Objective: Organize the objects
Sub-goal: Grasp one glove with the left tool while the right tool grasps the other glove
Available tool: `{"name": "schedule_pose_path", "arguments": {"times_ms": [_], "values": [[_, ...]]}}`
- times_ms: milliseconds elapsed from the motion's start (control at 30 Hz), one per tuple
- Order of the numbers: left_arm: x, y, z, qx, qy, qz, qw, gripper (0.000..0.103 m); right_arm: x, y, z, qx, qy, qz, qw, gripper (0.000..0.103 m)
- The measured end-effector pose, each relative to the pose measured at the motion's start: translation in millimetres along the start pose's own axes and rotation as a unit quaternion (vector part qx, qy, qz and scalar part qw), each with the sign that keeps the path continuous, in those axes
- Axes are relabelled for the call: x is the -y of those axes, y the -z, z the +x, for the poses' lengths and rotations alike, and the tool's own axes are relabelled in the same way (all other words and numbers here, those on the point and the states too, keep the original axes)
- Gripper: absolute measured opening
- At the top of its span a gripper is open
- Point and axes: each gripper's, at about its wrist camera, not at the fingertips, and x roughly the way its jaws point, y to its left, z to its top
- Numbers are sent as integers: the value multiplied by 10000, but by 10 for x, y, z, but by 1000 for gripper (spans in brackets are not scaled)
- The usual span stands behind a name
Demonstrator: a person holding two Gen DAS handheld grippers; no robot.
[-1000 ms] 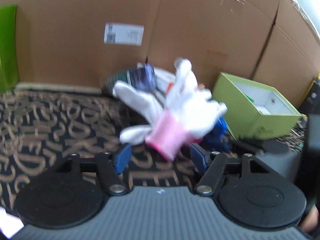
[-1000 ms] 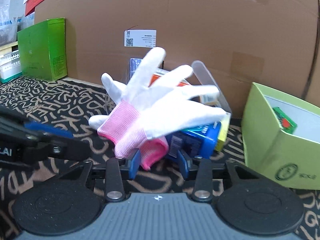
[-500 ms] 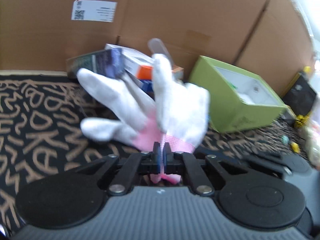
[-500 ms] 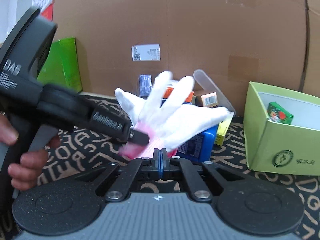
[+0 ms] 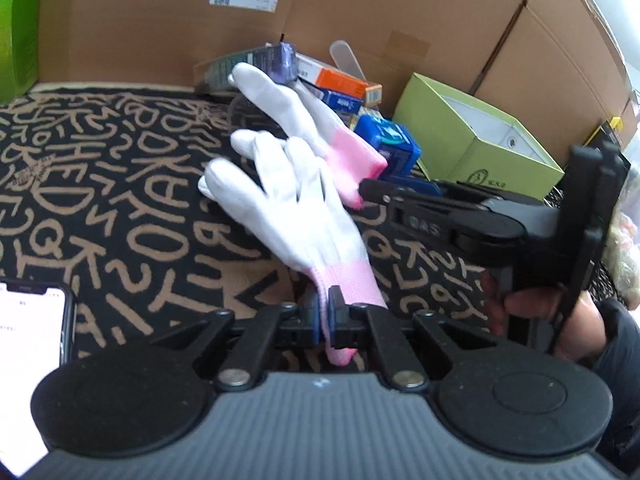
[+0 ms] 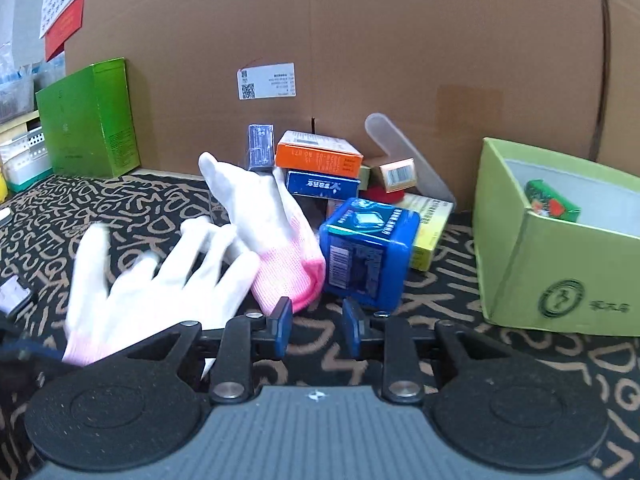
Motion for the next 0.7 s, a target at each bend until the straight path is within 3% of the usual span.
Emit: {"name": "schedule_pose_path", "arguments": {"times_ms": [33,100,133,167,300,533,700], "values": [[11,-3,3,55,-67,43,10000,14,-15,-27,48,13,11,-10,10000,32],[36,-30,26,131,-253,70,9996,55,-59,-79,128,33,52,-50,10000,33],[40,-32,27,198,-326,62,9993,60,-67,-99,166,11,29,-40,10000,31],[51,-48,37,243,-378,57,9990,62,-65,-117,187,-22,-66,9,10000,7],[64,-90,99,170,-327,16,9993,66,-87,-133,-30,249,-242,68,9994,7],[157,-57,131,235,-378,76,9990,78,58,37,-942,622,-110,-87,9980,7],[280,-57,218,183,-460,211,9986,80,316,387,-1326,-161,174,97,9997,7]]}}
